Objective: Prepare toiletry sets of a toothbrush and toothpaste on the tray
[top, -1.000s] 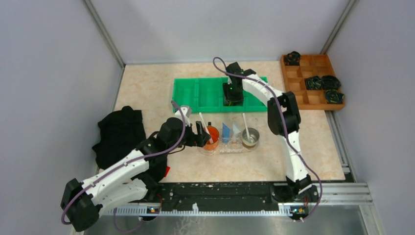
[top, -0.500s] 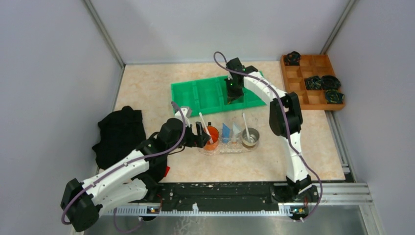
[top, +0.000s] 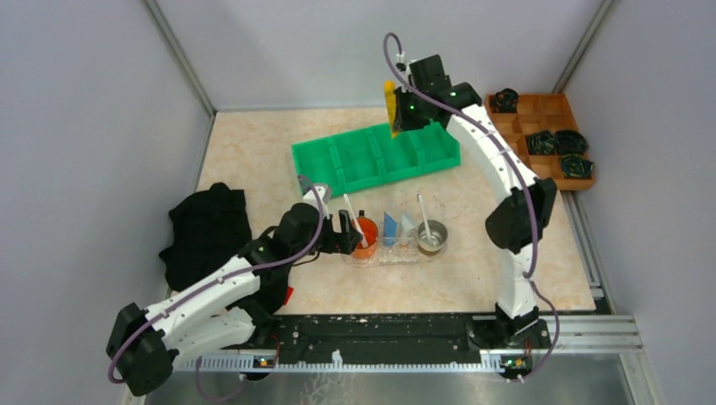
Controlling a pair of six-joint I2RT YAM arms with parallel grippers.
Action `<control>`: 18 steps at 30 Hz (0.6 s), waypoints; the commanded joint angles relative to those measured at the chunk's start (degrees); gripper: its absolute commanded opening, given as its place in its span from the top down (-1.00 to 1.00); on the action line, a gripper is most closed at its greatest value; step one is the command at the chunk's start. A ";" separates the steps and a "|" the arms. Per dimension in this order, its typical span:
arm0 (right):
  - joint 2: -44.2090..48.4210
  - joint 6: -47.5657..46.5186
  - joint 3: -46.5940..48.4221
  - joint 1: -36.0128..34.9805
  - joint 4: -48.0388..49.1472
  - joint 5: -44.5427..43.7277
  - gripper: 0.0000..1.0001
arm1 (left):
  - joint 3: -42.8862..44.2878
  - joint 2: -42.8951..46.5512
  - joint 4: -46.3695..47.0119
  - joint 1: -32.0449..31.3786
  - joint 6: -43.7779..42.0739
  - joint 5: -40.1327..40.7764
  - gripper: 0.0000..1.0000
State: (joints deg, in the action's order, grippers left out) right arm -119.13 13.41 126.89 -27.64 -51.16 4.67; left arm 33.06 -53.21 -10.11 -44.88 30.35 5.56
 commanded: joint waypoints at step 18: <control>47.84 -3.17 -40.73 -7.02 -8.35 15.07 0.96 | 14.90 -0.09 0.20 -0.03 -4.30 4.90 -0.89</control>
State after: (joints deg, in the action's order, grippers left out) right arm -77.52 9.78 92.95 -31.64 -60.05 17.32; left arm 40.40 -53.87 -12.51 -44.88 29.10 8.27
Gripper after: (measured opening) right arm 0.060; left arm 0.943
